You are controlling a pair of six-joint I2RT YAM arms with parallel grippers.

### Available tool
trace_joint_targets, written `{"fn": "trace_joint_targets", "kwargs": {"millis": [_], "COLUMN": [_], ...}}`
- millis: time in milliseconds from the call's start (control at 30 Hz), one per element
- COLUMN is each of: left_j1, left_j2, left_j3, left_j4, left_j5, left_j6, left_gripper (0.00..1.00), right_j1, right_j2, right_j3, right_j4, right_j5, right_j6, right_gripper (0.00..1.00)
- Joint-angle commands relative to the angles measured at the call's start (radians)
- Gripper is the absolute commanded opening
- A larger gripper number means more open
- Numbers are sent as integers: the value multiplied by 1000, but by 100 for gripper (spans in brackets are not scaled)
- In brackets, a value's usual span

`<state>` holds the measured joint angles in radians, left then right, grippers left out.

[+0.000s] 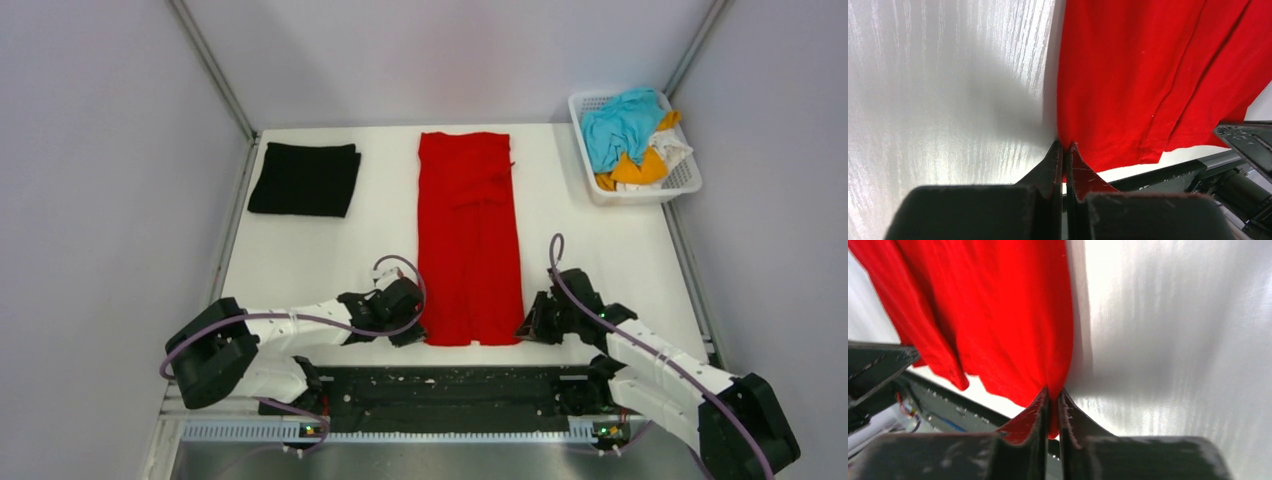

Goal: Fold and stack the t-shirts
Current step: Grab the bottom of the folded rectangular tshirt with both arms, then fold the folded rectangular tshirt in 1/3 of the way

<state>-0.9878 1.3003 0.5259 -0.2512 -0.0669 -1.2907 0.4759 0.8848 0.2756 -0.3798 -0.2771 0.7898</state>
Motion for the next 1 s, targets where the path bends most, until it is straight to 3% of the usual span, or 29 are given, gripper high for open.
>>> {"fn": "trace_joint_targets", "kwargs": {"millis": [0, 33, 267, 433, 633, 967], "left_j1": [-7, -14, -122, -127, -47, 250], "left_j2": [-1, -12, -122, -140, -73, 125], "left_j3": [-30, -38, -61, 7, 162, 440], "left_j4": [-85, -90, -172, -205, -202, -176], "left_j5": [-5, 4, 34, 62, 50, 162], "left_j6": [-28, -45, -129, -76, 73, 335], "left_gripper": [0, 0, 0, 0, 0, 0], "right_j1": [13, 16, 28, 28, 28, -3], "right_j2": [-19, -46, -379, -486, -311, 150], "right_j3": [-89, -100, -93, -46, 65, 406], "right_j4": [-52, -77, -419, -473, -272, -16], "right_j5": [-26, -43, -117, -172, -144, 34], "right_j6": [7, 14, 81, 129, 105, -38], "right_gripper": [5, 0, 0, 0, 0, 0]}}
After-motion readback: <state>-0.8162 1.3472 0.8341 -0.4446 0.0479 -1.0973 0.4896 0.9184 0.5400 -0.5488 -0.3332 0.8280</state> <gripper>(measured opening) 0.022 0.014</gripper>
